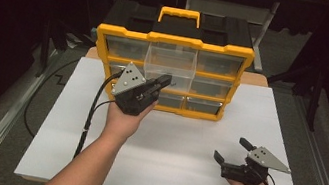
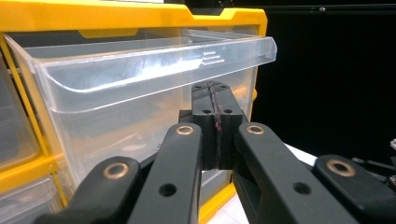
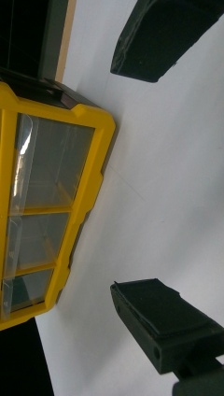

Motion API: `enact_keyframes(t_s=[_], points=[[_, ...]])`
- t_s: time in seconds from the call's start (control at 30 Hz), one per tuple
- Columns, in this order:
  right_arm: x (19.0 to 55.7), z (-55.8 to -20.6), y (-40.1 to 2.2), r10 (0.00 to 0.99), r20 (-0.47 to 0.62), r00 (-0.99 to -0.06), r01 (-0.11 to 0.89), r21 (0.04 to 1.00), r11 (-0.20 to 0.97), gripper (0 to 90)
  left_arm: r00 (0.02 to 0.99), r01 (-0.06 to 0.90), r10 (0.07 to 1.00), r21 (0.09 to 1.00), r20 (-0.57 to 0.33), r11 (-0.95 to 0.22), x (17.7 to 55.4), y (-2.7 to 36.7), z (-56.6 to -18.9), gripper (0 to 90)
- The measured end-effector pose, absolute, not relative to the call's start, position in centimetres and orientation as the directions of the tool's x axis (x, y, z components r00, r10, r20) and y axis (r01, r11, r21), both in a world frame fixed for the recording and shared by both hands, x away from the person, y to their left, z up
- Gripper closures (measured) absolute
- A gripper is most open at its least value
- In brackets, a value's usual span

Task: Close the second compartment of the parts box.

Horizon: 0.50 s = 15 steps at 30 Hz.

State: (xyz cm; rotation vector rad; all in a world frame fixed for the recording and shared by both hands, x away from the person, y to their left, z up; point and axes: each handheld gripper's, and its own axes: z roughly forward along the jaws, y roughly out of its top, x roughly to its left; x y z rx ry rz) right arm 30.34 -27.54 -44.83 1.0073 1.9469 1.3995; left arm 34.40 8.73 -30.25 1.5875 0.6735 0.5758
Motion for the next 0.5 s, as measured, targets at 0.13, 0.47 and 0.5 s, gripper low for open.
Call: enact_keyframes(t_s=[0.13, 0.47, 0.5], points=[[30.3, -44.8, -27.6, 0.815, 0.003, -0.58, 0.265, 0.946, 0.185, 0.2, 0.7, 0.097, 0.714, 0.992, -0.012, -0.079, 34.7, 8.6, -30.2, 90.0], [30.4, -44.7, -27.6, 0.814, 0.001, -0.581, 0.258, 0.949, 0.183, 0.2, 0.684, 0.109, 0.73, 0.989, -0.004, -0.097, 35.7, 8.6, -30.0, 90.0], [30.4, -44.7, -27.6, 0.814, 0.0, -0.581, 0.257, 0.949, 0.183, 0.2, 0.683, 0.111, 0.73, 0.989, -0.007, -0.094, 35.8, 8.6, -30.0, 90.0]])
